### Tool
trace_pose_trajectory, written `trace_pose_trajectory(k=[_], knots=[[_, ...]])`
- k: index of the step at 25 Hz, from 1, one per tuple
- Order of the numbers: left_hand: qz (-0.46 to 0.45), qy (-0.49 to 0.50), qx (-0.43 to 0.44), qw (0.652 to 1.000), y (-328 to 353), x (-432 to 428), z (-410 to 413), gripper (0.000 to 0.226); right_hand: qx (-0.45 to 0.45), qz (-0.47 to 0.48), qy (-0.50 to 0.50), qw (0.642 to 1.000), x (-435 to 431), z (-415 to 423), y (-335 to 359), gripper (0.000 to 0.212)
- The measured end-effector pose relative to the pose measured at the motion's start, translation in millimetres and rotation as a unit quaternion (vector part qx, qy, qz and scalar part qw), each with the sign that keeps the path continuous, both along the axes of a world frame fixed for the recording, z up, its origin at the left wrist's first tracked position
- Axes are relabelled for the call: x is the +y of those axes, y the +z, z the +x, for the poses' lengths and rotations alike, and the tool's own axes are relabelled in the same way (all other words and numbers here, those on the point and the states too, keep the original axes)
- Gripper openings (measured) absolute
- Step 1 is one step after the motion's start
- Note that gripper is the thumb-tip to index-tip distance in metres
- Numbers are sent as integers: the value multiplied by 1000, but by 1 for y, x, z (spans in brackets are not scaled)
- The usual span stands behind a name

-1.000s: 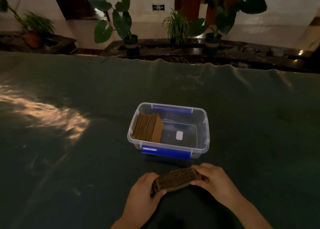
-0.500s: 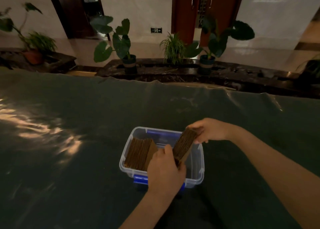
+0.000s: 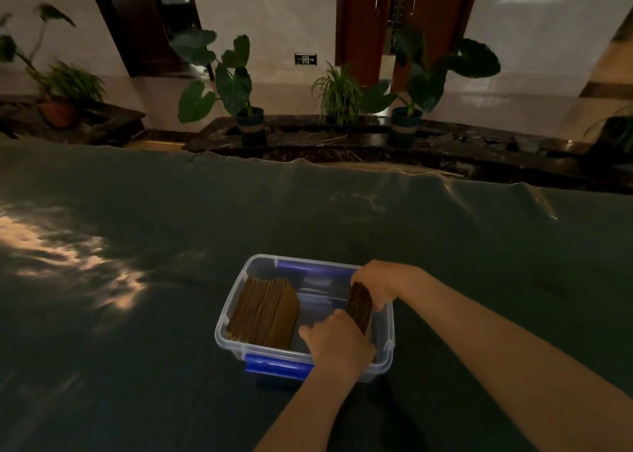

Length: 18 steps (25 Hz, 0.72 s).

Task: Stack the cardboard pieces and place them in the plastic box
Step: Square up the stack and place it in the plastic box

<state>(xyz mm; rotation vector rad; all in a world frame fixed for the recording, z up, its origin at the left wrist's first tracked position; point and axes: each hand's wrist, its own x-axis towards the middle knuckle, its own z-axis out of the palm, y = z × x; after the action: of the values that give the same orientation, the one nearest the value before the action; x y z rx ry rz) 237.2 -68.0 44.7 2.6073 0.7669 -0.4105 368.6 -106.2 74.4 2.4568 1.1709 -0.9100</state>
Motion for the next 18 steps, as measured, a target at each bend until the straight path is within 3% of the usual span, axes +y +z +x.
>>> trace_pose_trajectory(k=[3, 7, 11, 15, 18], knots=[[-12, -10, 35, 999, -5, 1, 4, 39, -35, -8, 4, 999, -2, -8, -4, 42], [-3, -32, 65, 997, -5, 1, 13, 39, -15, 144, 6, 989, -25, -9, -4, 40], [-19, -35, 92, 995, -7, -3, 16, 56, -21, 372, -134, 918, -62, -17, -17, 54], [-55, -49, 125, 989, -6, 5, 16, 63, 28, 402, -326, 855, -77, -42, -42, 57], [-111, -100, 142, 979, -6, 15, 19, 61, 38, 434, -369, 821, -76, -56, -56, 45]])
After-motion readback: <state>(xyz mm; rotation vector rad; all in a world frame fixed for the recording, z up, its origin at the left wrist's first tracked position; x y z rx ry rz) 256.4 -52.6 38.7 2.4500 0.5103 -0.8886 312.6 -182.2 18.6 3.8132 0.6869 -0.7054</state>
